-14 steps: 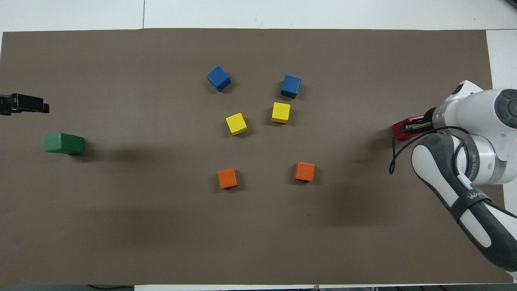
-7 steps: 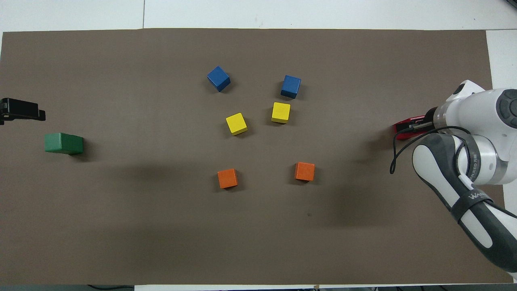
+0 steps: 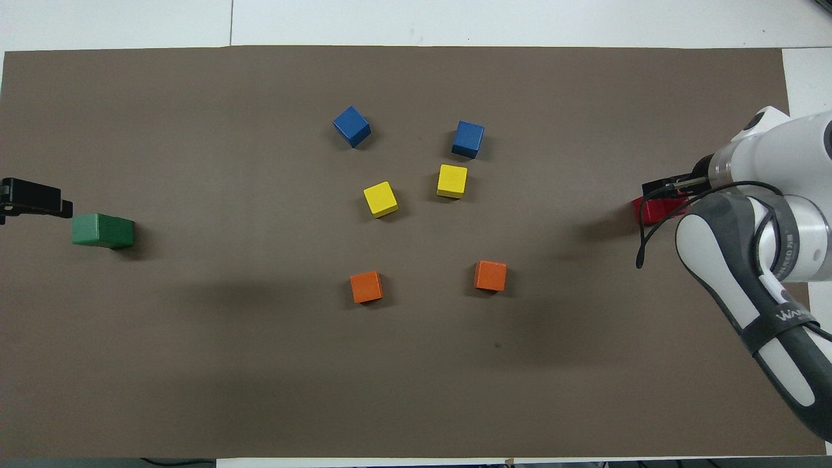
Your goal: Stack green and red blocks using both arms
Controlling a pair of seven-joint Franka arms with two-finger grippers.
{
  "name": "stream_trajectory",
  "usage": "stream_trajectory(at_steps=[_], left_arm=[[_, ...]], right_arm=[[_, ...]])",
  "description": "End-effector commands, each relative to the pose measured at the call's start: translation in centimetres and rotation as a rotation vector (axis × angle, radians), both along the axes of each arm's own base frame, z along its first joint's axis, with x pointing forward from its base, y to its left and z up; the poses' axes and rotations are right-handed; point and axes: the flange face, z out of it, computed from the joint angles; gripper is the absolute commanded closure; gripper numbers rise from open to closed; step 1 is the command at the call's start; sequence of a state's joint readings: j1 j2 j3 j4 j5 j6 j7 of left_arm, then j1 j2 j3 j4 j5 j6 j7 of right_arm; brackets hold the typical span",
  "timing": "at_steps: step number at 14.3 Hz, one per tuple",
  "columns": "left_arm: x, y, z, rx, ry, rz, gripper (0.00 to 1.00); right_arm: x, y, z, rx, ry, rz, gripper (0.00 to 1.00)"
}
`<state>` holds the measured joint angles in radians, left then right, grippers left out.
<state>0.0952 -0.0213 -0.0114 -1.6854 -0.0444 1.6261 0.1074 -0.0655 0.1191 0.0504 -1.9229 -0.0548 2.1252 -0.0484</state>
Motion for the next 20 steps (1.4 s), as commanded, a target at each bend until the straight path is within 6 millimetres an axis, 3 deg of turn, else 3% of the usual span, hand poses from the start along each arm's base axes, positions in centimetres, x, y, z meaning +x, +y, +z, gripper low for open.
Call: stream_trajectory(at_steps=[1,4,7,11,15,20], left_arm=[[-0.6,-1.2,1.5,0.051,0.019,-0.02,0.0],[-0.7,-1.8,1.6,0.054,0.019,-0.03,0.0],[-1.2,-1.9,2.3,0.055,0.016,-0.032,0.0],[-1.1,-2.1,2.3,0.051,0.004,-0.035,0.0],[-0.9,-2.1,2.0,0.05,-0.024,-0.016,0.0],[-0.7,-2.2,1.8,0.052,-0.043,0.025,0.0]], right_arm=[[-1.8,2.1,5.8,0.036,-0.013,-0.05,0.0],[-4.8,2.7,10.8,0.036,0.011,-0.068,0.0],[-5.4,3.2,14.2,0.038,0.057,-0.064,0.0],[-5.7,2.4,16.1,0.032,0.093,-0.074,0.0],[-4.2,1.3,17.5,0.039,0.061,-0.088,0.01],[-4.0,1.1,17.5,0.029,0.064,-0.09,0.01]])
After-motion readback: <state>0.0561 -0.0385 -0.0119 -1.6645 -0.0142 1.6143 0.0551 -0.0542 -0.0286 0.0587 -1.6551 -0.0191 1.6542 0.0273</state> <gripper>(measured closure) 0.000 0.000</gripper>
